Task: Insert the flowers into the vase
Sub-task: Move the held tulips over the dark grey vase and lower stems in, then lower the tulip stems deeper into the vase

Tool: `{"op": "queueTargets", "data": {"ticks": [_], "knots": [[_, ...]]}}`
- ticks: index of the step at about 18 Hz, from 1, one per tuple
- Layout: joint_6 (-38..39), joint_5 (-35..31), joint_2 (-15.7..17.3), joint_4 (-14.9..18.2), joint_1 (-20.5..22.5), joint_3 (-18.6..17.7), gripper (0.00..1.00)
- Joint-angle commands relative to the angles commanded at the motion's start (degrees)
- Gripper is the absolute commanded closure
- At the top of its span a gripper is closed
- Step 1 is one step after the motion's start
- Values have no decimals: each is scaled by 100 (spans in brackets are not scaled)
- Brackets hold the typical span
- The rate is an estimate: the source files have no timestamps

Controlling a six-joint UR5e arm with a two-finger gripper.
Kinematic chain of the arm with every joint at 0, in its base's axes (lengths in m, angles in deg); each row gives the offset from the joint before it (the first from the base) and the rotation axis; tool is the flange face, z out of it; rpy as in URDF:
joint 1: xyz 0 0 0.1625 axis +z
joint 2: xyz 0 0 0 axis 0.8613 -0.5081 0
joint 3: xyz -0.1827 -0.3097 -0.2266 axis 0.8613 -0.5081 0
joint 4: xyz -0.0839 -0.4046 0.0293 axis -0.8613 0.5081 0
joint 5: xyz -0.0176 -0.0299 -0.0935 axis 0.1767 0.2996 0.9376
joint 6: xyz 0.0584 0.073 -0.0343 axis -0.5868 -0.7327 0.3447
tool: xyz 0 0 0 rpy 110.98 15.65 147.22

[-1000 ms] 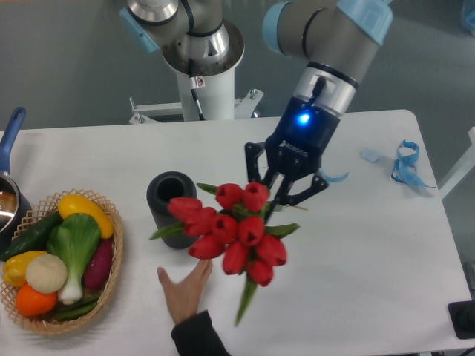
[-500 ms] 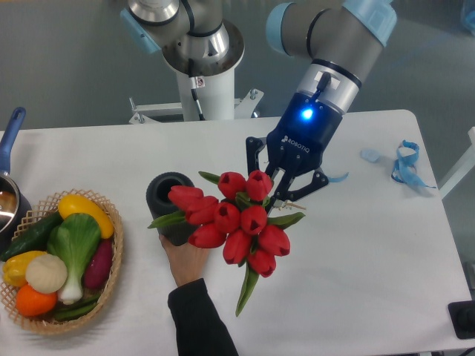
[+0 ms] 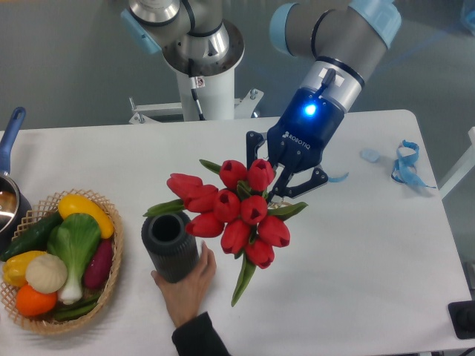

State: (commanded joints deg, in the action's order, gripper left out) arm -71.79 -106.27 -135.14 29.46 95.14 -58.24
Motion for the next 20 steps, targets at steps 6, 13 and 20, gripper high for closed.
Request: {"op": "queueTargets", "data": {"ticks": [6, 13, 20], "knots": [[-316, 808, -202, 0, -448, -70, 81], [-1615, 2891, -343, -26, -624, -782, 81], [-1591, 2972, -150, -17, -651, -1177, 81]]}}
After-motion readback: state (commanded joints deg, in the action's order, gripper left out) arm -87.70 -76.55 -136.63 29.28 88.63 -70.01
